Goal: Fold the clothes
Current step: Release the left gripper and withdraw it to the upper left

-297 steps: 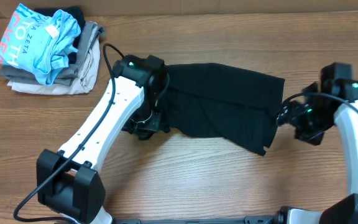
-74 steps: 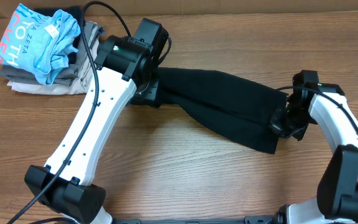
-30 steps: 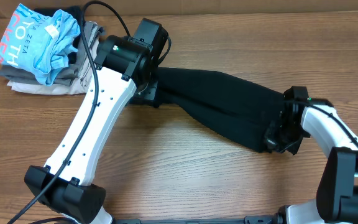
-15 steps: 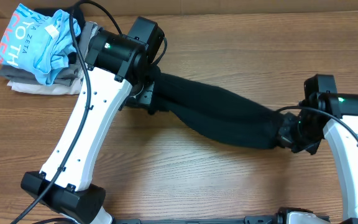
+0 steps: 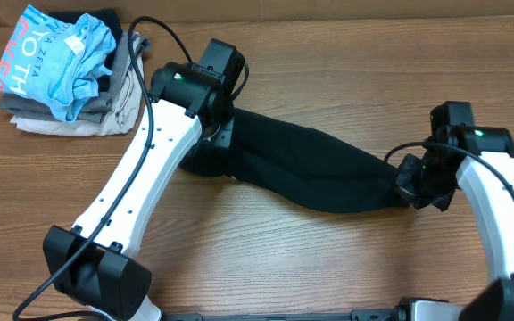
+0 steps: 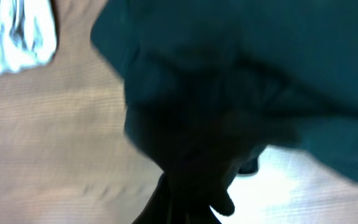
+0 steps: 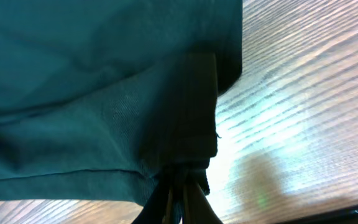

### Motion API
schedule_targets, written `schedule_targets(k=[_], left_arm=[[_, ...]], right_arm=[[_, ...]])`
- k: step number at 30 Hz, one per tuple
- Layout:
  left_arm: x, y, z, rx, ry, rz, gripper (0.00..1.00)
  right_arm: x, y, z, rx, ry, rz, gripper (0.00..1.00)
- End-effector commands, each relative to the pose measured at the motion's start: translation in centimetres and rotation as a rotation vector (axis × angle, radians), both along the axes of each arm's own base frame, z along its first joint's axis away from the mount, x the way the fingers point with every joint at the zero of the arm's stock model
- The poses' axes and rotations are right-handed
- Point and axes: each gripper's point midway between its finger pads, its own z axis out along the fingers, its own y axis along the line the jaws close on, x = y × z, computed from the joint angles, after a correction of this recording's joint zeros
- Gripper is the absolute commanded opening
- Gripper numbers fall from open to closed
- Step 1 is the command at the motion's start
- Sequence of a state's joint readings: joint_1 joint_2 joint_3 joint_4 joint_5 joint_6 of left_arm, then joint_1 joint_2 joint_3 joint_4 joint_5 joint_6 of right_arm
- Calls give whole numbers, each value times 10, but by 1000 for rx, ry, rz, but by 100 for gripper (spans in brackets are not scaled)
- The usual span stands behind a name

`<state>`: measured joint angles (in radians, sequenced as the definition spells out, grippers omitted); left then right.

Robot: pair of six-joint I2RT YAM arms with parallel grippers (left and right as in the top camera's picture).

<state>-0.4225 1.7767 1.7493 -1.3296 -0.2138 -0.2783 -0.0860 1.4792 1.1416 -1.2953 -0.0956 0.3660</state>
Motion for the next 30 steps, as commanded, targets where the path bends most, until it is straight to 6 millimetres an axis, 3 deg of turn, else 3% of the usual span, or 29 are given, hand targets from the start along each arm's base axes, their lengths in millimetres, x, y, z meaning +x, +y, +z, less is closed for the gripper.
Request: schedule_targets(k=[1,6,9,16,23,30], left_arm=[[16,3,2,-17,-68,6,4],[40,6,3,-48,-143,37,4],[48,14,-6,-40,-135,58,4],[60,28,-50,-20,-32,85,4],[66,25,-93,1,50,61,4],[79,20,-120,2,55,55,4]], right_arm=[[-5,-9,-22,-10,73,-26,4],[5,-25,-33,-7,66,-81,4],[15,-35,-34,-10,20,-110,4],[21,-39,-42,-11,19,-101,4],[15,-40,-62,-12,104,-99,4],[23,-42,-77,-14,109,-99,4]])
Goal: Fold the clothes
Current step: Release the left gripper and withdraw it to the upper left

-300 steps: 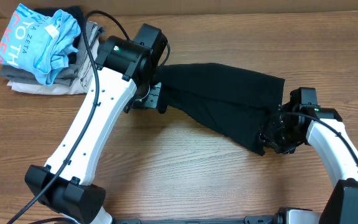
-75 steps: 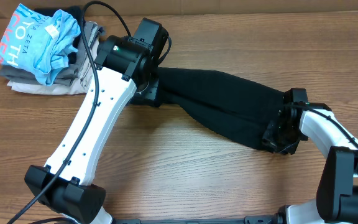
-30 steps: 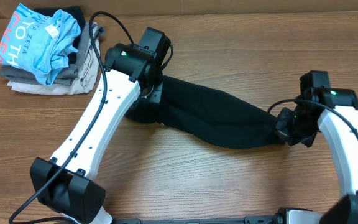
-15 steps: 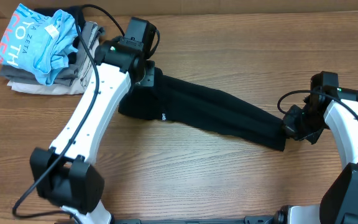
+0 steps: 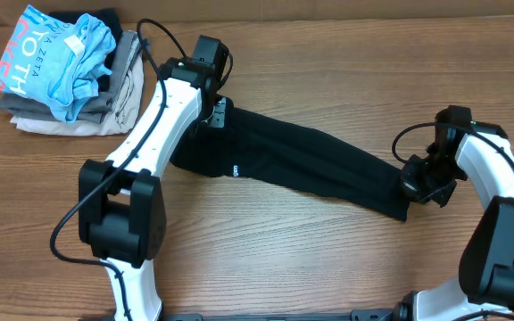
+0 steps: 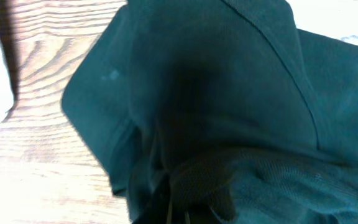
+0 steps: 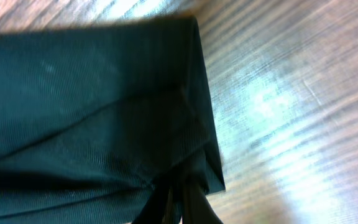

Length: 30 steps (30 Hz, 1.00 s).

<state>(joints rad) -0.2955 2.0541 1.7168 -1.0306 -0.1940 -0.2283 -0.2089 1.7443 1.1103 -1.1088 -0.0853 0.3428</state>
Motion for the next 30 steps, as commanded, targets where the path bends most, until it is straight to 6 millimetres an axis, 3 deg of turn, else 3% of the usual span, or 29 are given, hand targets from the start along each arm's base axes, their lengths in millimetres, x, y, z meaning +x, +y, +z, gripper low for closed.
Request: schedule_targets(k=[1,2,3,4,5,6,7,8,9,12,15,19,30], left_arm=[[1,-2,-20,3,37,-20,5],[1,-2,-22,4,41,-20,10],[0,-2,-25,7,48,-20,21],[0,-2,-27,8,53,-20,40],[-1,-1,-29,10,59,-21,58],[-1,-1,-29,13,59,-24,74],[0,0,-28,15,57,-23,82],[1,0,-27,12,50,-21,89],[3,0,-24,5,44,-19,92],[9,-2,-9,-19,33,-14,100],[12,1,9,-20,29,-7,100],[13,15,38,-11,30,9,100],[12,82,114,-11,-6,118,100]], right_arm=[[2,-5,-4,-21,-1,0,4],[3,-5,-5,-22,-5,0,4],[4,-6,-5,-22,-6,1,6],[4,-6,-5,-22,-6,0,17],[4,-6,-5,-23,-6,0,31],[4,-6,-5,-23,-6,-1,55],[4,-7,-5,-22,-6,-6,80],[4,-8,-5,-16,-8,-20,94],[4,-10,-5,-12,-11,-32,99],[5,-20,-5,-8,-22,-59,100],[6,-26,-6,-8,-34,-66,100],[11,-18,-7,42,-65,-29,94],[-9,5,-38,79,-46,5,86]])
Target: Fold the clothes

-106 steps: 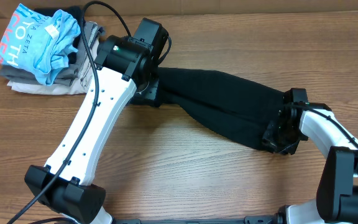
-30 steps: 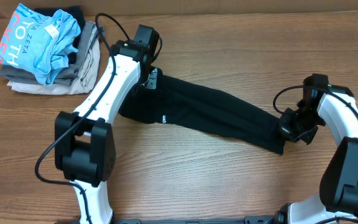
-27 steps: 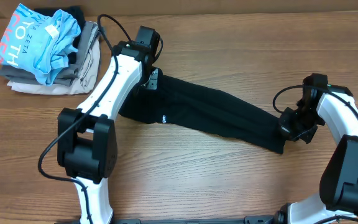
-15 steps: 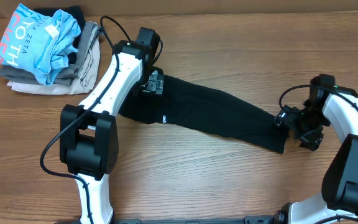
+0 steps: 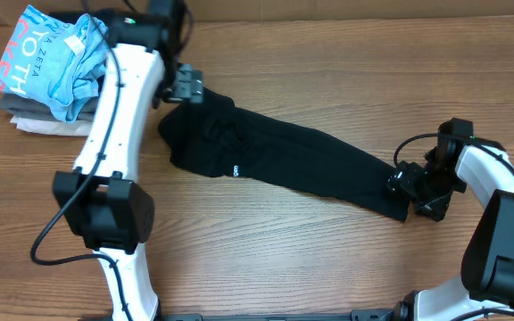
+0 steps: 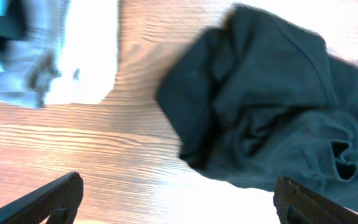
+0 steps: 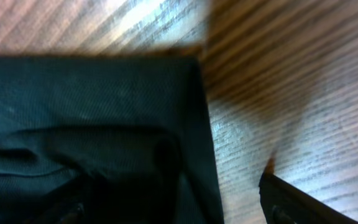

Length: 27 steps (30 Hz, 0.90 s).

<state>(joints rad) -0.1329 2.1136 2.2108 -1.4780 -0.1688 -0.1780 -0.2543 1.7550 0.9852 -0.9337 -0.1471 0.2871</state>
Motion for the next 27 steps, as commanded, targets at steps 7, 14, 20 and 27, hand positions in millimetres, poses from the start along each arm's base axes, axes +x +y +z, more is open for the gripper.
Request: schedule_targets(k=[7,14,20,27], left_arm=[[0,58,21,-1,-25,107,100],[-4,70,21,0,-14,136,100],[-4,69,21,-1,-13,133,100],[-5,69,20,0,-8,133,100]], right_arm=[[-8,14,-23,34,-15,1,64],[3,6,-19,28,-45,-55,4],[17,-35,11,15,-69,-144,4],[18,-101,48,-75,-82,-240,4]])
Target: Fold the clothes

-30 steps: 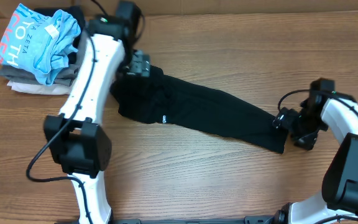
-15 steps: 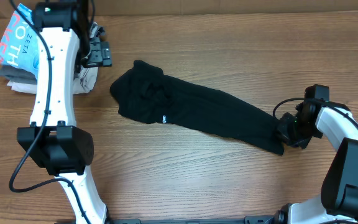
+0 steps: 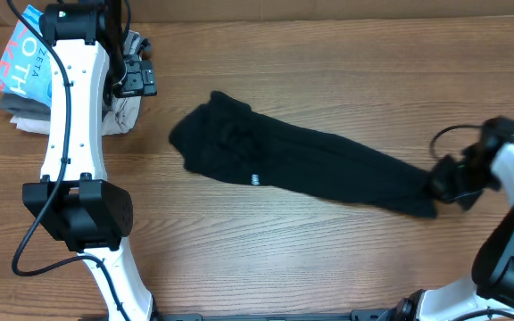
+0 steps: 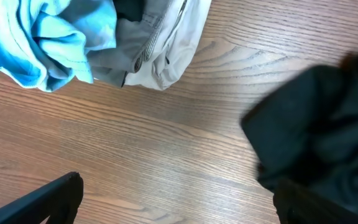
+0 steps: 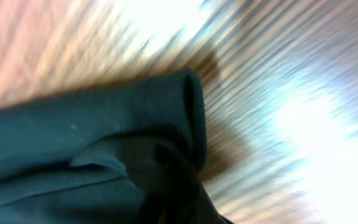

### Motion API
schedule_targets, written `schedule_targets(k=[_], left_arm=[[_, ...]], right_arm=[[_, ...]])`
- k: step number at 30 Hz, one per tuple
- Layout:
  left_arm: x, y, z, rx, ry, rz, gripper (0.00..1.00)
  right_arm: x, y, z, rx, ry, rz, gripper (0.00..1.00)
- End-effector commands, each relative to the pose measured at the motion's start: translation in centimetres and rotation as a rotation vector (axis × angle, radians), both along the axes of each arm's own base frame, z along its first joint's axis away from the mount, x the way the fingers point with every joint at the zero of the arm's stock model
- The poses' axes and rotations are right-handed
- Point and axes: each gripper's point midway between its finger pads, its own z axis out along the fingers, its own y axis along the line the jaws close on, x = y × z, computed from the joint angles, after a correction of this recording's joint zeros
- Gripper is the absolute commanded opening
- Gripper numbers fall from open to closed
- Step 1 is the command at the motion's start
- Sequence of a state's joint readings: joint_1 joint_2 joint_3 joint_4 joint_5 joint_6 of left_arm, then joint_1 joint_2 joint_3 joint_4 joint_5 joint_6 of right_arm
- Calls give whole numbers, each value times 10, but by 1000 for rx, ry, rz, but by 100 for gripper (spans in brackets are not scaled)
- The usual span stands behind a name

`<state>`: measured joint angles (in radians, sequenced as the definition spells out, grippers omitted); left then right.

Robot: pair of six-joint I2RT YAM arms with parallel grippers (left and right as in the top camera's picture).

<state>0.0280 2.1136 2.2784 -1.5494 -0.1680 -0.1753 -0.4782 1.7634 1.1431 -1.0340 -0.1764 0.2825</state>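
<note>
A black garment [image 3: 310, 174] lies stretched in a long strip across the table, its bunched end at the left and its narrow end at the right. My right gripper [image 3: 442, 185] is shut on the narrow right end; in the blurred right wrist view the dark cloth [image 5: 92, 143] runs into the jaws. My left gripper [image 3: 136, 77] stands open over the wood at the far left, apart from the garment and beside the pile. In the left wrist view its fingers [image 4: 42, 199] are spread wide, with the garment's edge [image 4: 322, 137] at the right.
A pile of unfolded clothes [image 3: 16, 62] sits at the back left corner, with a light blue shirt [image 4: 48, 37] on top and grey and white pieces [image 4: 166, 43] under it. The left arm [image 3: 70, 134] reaches along the table's left side.
My right gripper, open at the garment's right end, is now shut on it and further right; the garment has shifted right. My open left gripper has moved left to the pile.
Both grippers were shut on the ends of the sagging, bunched black garment. Then it lay stretched on the table, both still shut on it. Then both were open. Now the right holds the end again and the left is by the pile.
</note>
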Motion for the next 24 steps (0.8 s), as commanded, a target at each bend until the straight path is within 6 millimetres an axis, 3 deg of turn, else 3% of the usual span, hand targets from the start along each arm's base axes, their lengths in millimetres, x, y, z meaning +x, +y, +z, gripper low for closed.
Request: schedule_targets(k=[1,5,9,13,24], left_arm=[[3,-2,5,1,-12,-25,100],[2,-2,5,0,-9,-25,100],[0,-2,4,0,-3,-25,100],[0,-2,4,0,-3,-25,100],[1,-6,4,-26,-4,-30,100]], right_arm=[[3,-40,18,-93,-18,-38,4],[5,-61,40,-97,-49,-80,4],[20,-54,68,-47,-112,-24,4],[33,-23,83,-8,-132,88,4],[67,100,78,18,-138,389,13]])
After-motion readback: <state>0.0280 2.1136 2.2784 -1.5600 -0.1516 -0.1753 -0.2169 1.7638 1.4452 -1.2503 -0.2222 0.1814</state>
